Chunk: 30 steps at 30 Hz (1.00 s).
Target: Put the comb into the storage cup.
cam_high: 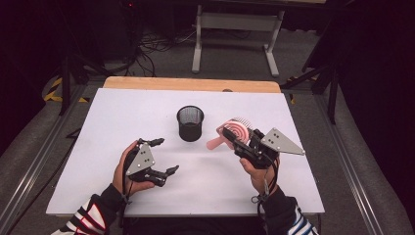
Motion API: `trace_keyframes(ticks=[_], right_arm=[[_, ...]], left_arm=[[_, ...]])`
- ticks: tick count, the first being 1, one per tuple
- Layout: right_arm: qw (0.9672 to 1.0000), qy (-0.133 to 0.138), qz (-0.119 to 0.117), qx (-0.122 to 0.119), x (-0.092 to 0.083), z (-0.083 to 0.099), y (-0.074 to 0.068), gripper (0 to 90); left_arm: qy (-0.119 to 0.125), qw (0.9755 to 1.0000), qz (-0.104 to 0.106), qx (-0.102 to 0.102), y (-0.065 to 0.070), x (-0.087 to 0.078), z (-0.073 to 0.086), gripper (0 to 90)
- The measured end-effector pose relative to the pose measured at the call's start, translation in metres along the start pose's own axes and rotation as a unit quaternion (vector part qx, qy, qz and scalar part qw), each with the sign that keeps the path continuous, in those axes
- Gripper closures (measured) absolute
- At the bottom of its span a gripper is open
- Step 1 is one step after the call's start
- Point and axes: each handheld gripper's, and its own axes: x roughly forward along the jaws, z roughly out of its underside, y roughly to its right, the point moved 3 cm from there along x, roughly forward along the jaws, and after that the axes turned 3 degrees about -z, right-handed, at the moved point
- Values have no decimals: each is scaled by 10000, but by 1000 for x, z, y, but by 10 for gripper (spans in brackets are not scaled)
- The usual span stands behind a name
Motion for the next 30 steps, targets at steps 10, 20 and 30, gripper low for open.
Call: trace_keyframes(ticks=[10, 20, 30], right_arm=[[10000, 40, 20, -77, -3, -4, 2, 611], [9999, 89, 74, -93, -4, -8, 5, 610], [9997, 129, 111, -150, -2, -15, 9, 611]], left_arm=[[-13, 10000, -57, -2, -3, -13, 10, 67], [-63, 9998, -172, -80, -11, -26, 22, 57], [-138, 9994, -235, -201, -15, -38, 31, 54]])
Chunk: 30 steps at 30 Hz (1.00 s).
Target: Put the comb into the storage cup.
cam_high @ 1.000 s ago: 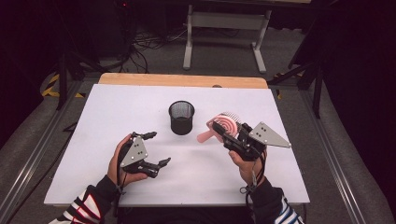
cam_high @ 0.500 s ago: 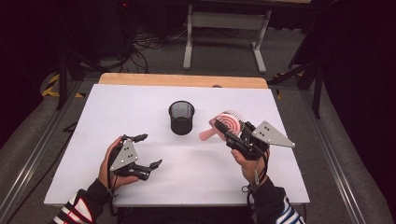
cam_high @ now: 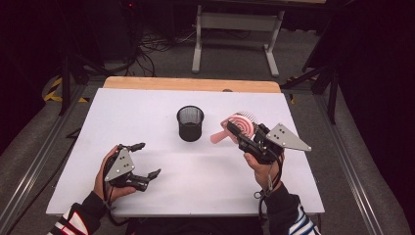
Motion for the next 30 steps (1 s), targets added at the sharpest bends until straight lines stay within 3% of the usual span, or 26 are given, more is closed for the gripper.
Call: trace_keyframes(ticks=[10, 24, 30], right_arm=[[10000, -74, 21, 53, 9, -2, 11, 611], [10000, -33, 18, -59, 29, -27, 20, 611], [9999, -20, 83, -82, 37, -35, 25, 611]], left_arm=[[-43, 10000, -38, -53, -2, -10, 5, 51], [-5, 9997, -9, -262, -7, -16, 13, 55], [-135, 9995, 53, -298, -9, -19, 22, 53]])
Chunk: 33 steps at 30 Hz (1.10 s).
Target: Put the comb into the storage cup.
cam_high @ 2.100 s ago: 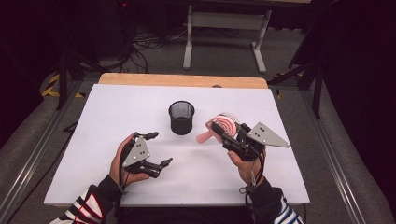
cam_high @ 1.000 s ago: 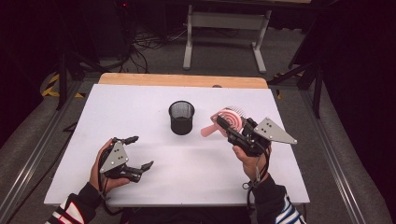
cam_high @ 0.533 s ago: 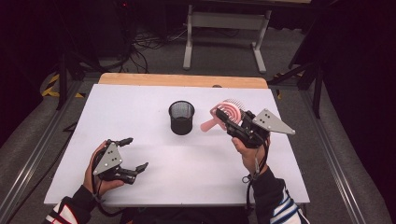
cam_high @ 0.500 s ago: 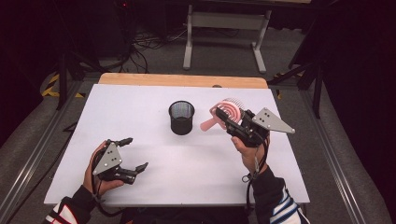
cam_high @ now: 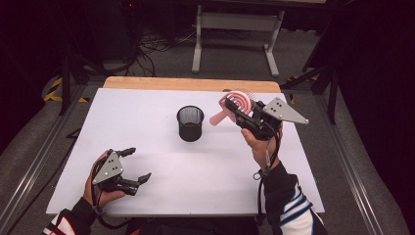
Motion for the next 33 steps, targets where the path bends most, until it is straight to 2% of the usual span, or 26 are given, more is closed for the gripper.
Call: trace_keyframes(ticks=[5, 8, 17, 21, 33], right_arm=[[10000, 27, 80, -43, 6, -5, 4, 611], [9999, 101, 88, 69, 8, -8, 8, 611], [9999, 82, 140, 30, 19, -14, 12, 611], [9999, 83, 113, 38, 26, -13, 11, 611], [9998, 86, 93, 125, 44, -15, 7, 611]], left_arm=[[70, 9999, -46, -117, -6, -4, 1, 53], [40, 9999, -76, -69, -5, -6, 2, 53], [40, 9998, -136, -159, -5, -14, 7, 53], [6, 9999, -127, -80, -3, -13, 6, 52], [-55, 9999, -125, -44, -2, -12, 7, 51]])
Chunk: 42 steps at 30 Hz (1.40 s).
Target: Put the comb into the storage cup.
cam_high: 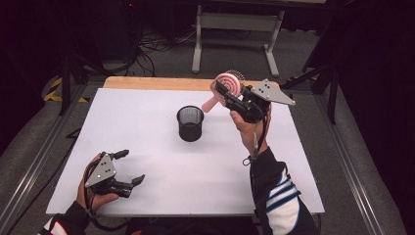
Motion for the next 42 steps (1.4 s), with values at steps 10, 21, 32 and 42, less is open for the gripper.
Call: trace_keyframes(ticks=[10, 21, 32, 42], right_arm=[[9999, -81, -59, 105, 15, 8, -2, 611], [9997, -180, -105, 139, 29, 16, -7, 611], [9991, -362, -137, 145, 43, 27, -13, 611], [9984, -470, -130, 274, 47, 41, -12, 611]], left_arm=[[-12, 10000, 39, 36, 1, 1, 0, 52], [10, 10000, 60, 14, 1, 1, -1, 52], [29, 10000, 86, 19, 2, 1, -1, 52], [11, 10000, 98, 15, 2, 1, -1, 52]])
